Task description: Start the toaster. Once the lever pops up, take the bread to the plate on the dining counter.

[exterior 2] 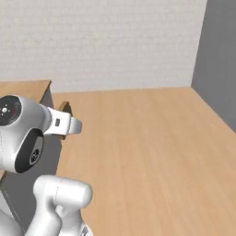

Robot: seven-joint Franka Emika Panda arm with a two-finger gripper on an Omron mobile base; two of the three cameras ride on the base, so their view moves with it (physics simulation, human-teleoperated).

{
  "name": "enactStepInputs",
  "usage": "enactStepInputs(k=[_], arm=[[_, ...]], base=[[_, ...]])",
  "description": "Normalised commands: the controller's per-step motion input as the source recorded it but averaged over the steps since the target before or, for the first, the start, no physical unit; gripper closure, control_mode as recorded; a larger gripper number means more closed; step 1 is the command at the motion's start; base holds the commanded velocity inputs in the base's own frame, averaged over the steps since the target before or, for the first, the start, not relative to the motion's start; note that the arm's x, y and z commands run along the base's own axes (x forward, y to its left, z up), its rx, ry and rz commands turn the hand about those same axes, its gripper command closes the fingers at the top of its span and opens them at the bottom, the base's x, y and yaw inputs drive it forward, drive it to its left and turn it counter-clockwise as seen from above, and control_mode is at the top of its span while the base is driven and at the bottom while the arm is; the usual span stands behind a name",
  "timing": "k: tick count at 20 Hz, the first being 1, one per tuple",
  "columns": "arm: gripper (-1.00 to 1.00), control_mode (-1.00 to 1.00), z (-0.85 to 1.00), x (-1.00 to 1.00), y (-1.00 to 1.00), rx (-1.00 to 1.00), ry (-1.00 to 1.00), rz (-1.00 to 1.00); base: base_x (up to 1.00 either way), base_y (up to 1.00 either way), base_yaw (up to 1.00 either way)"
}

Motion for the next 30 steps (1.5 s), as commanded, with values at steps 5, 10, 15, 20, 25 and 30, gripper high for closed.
enactStepInputs(k=[5,10,15,20,25,30], arm=[[1.00,1.00,0.00,0.00,0.00,0.00,0.00,0.00],[1.00,1.00,0.00,0.00,0.00,0.00,0.00,0.00],[1.00,1.00,0.00,0.00,0.00,0.00,0.00,0.00],[1.00,1.00,0.00,0.00,0.00,0.00,0.00,0.00],[1.00,1.00,0.00,0.00,0.00,0.00,0.00,0.00],[1.00,1.00,0.00,0.00,0.00,0.00,0.00,0.00]], base=[[1.00,-0.60,0.29],[1.00,-0.71,0.31],[1.00,-0.58,0.37],[1.00,-0.48,0.47],[1.00,-0.53,0.49],[1.00,-0.57,0.48]])
